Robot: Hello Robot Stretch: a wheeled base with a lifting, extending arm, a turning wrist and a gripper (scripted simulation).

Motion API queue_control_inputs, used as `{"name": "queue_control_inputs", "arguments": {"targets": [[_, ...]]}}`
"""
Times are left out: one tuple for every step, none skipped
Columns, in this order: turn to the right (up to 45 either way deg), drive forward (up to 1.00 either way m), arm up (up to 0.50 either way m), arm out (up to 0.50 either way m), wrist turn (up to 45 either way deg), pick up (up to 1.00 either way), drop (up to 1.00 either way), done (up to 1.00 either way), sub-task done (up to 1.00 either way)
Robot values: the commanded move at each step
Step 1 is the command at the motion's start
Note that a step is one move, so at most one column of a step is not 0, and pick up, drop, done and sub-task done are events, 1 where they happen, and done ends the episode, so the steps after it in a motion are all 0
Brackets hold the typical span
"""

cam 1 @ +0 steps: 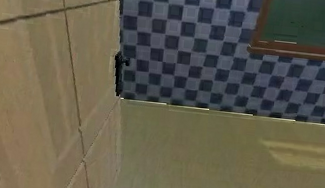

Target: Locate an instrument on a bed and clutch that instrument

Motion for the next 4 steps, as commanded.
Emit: {"name": "queue_control_inputs", "arguments": {"targets": [[0.0,0.45,0.00,0.00,0.0,0.00,0.00,0.00,0.00],[45.0,0.00,0.00,0.00,0.0,0.00,0.00,0.00,0.00],[3.0,0.00,0.00,0.00,0.0,0.00,0.00,0.00,0.00],[42.0,0.00,0.00,0.00,0.0,0.00,0.00,0.00,0.00]]}}
